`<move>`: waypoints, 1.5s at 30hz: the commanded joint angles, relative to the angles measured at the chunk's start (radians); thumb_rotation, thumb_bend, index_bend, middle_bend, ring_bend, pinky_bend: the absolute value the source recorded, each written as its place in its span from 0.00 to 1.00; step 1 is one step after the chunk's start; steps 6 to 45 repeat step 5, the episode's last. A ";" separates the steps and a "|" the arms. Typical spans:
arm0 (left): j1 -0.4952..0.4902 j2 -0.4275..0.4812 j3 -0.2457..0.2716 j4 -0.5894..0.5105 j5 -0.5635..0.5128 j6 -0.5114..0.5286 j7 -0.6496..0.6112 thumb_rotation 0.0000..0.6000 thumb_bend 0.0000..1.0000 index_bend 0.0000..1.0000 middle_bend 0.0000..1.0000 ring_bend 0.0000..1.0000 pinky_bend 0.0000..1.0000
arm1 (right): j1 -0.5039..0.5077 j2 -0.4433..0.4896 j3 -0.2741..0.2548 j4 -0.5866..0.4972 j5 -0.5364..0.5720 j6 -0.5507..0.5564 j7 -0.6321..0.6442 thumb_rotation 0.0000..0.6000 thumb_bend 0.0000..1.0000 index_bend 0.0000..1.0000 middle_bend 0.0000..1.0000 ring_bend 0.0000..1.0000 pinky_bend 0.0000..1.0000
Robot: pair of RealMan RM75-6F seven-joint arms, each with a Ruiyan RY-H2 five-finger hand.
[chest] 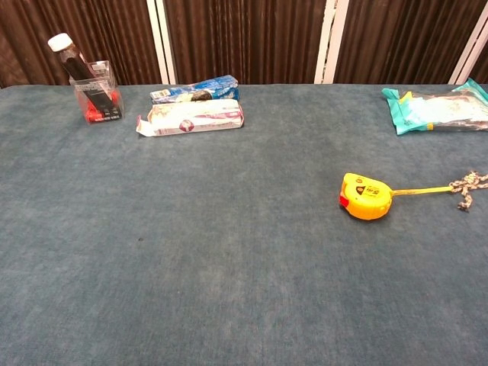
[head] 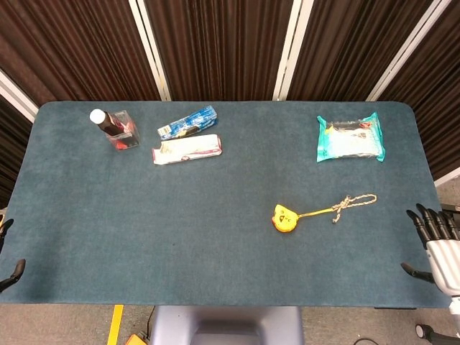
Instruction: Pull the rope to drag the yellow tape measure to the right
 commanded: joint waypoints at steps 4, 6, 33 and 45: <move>0.001 -0.002 0.001 0.011 -0.006 -0.002 -0.007 1.00 0.37 0.08 0.00 0.00 0.13 | -0.001 -0.011 0.015 0.004 -0.001 -0.013 0.005 1.00 0.11 0.09 0.03 0.00 0.00; 0.000 -0.001 0.001 0.010 -0.008 -0.004 -0.007 1.00 0.37 0.08 0.00 0.00 0.13 | -0.002 -0.013 0.017 0.005 0.002 -0.015 0.004 1.00 0.11 0.09 0.03 0.00 0.00; 0.000 -0.001 0.001 0.010 -0.008 -0.004 -0.007 1.00 0.37 0.08 0.00 0.00 0.13 | -0.002 -0.013 0.017 0.005 0.002 -0.015 0.004 1.00 0.11 0.09 0.03 0.00 0.00; 0.000 -0.001 0.001 0.010 -0.008 -0.004 -0.007 1.00 0.37 0.08 0.00 0.00 0.13 | -0.002 -0.013 0.017 0.005 0.002 -0.015 0.004 1.00 0.11 0.09 0.03 0.00 0.00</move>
